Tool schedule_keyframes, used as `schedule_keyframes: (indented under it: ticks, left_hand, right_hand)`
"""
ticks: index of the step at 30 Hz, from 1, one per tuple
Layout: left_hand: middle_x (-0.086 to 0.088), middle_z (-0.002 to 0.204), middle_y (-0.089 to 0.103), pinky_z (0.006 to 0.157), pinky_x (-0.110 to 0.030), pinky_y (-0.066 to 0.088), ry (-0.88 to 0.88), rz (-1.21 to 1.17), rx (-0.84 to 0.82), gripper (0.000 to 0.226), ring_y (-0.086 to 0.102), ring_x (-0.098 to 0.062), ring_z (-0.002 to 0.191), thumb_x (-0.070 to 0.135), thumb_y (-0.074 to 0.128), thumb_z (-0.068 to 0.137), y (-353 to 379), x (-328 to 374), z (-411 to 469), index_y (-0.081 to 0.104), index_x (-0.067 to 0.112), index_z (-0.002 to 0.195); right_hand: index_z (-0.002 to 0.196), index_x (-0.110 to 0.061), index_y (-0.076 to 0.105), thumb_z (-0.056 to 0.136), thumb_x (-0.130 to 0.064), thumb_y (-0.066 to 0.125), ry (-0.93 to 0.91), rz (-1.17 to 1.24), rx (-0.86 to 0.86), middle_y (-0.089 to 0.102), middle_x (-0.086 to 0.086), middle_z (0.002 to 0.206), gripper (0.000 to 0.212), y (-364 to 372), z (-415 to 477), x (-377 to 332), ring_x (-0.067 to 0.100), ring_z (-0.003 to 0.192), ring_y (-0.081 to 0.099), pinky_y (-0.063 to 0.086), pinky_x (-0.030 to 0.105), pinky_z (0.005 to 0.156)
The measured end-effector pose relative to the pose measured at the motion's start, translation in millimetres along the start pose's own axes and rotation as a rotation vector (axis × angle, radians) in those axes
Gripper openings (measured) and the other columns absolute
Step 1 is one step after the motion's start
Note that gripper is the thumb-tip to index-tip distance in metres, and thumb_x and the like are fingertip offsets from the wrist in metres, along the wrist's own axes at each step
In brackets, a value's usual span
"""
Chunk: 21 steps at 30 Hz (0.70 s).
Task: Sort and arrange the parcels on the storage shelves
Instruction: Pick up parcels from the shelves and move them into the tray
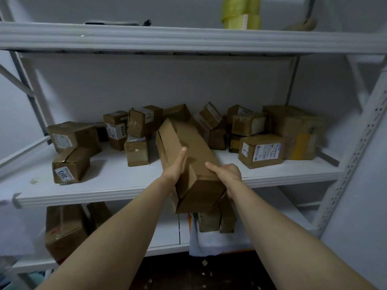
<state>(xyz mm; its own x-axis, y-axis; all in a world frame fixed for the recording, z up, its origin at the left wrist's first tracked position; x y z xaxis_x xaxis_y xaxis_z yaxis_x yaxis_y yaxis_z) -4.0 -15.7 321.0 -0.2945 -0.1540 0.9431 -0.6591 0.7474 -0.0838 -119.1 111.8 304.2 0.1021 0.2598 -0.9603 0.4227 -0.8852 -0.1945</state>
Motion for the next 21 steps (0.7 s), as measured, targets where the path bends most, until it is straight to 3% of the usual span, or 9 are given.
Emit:
schedule_keyframes:
  ticks: [3,6,9,13,15,18,19,21]
  left_hand:
    - [-0.011,0.140,0.046,0.096,-0.039,0.036,-0.030,0.102,0.006,0.087,0.047,-0.029,0.123,0.069,0.055,0.079,-5,0,-4,0.035,0.012,0.143]
    - [-0.009,0.117,0.057,0.086,-0.034,0.043,-0.073,0.108,0.045,0.068,0.054,-0.024,0.096,0.054,0.061,0.084,-15,-9,-7,0.042,0.011,0.133]
    - [-0.010,0.107,0.062,0.098,-0.040,0.046,-0.129,0.066,0.035,0.055,0.059,-0.028,0.101,0.052,0.060,0.085,-21,-18,-6,0.049,0.012,0.122]
    - [-0.010,0.109,0.062,0.093,-0.038,0.048,-0.135,0.039,0.016,0.044,0.059,-0.027,0.103,0.046,0.059,0.088,-21,-23,-8,0.050,0.013,0.117]
    - [-0.009,0.106,0.061,0.096,-0.038,0.047,-0.128,0.030,0.011,0.039,0.058,-0.027,0.103,0.043,0.058,0.089,-22,-25,-8,0.049,0.014,0.114]
    - [-0.009,0.105,0.061,0.096,-0.039,0.047,-0.105,0.008,0.007,0.032,0.059,-0.027,0.101,0.038,0.055,0.092,-23,-27,-6,0.049,0.015,0.113]
    - [-0.010,0.106,0.061,0.095,-0.039,0.048,-0.101,0.000,0.000,0.029,0.059,-0.027,0.100,0.036,0.054,0.093,-23,-28,-6,0.049,0.015,0.111]
    - [-0.010,0.102,0.061,0.092,-0.038,0.048,-0.099,-0.006,-0.023,0.022,0.059,-0.026,0.094,0.033,0.052,0.094,-21,-26,-7,0.050,0.015,0.106]
  right_hand:
    - [0.117,-0.005,0.058,0.080,-0.038,0.076,-0.008,0.030,-0.024,0.061,0.010,0.108,0.053,3,-5,-4,0.027,0.094,0.057,0.048,0.036,0.081]
    - [0.101,-0.007,0.062,0.085,-0.041,0.068,0.039,0.103,-0.038,0.063,0.011,0.107,0.038,7,-8,-3,0.027,0.092,0.057,0.049,0.038,0.082]
    - [0.127,-0.007,0.054,0.089,-0.051,0.058,0.131,0.172,-0.016,0.059,0.014,0.126,0.058,6,-9,4,0.032,0.110,0.056,0.046,0.043,0.098]
    - [0.145,-0.012,0.038,0.090,-0.063,0.046,0.391,0.173,-0.131,0.040,0.014,0.148,0.075,12,-18,28,0.038,0.136,0.035,0.024,0.055,0.110]
    - [0.128,-0.009,0.053,0.086,-0.067,0.047,0.500,0.225,-0.256,0.052,0.018,0.134,0.072,18,-26,38,0.041,0.129,0.041,0.025,0.058,0.108]
    - [0.112,-0.010,0.065,0.083,-0.059,0.056,0.500,0.311,-0.358,0.064,0.014,0.101,0.057,24,-33,39,0.035,0.098,0.057,0.046,0.045,0.088]
    - [0.113,-0.012,0.064,0.083,-0.057,0.057,0.478,0.305,-0.359,0.063,0.013,0.100,0.055,23,-32,37,0.034,0.093,0.056,0.046,0.044,0.081]
    - [0.117,-0.014,0.060,0.082,-0.060,0.057,0.441,0.285,-0.332,0.058,0.013,0.108,0.058,19,-27,31,0.037,0.103,0.052,0.041,0.051,0.086]
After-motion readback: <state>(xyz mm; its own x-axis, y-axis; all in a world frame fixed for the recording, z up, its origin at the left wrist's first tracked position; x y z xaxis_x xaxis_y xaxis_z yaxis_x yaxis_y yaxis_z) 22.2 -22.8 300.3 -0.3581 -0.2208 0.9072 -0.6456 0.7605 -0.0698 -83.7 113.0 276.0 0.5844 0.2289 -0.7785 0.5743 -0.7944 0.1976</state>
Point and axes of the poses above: each hand's wrist, its own z-axis towards the middle knuckle, its own y-axis out of the palm, x = y × z, the point moved 4 cm from there along z, towards the middle knuckle
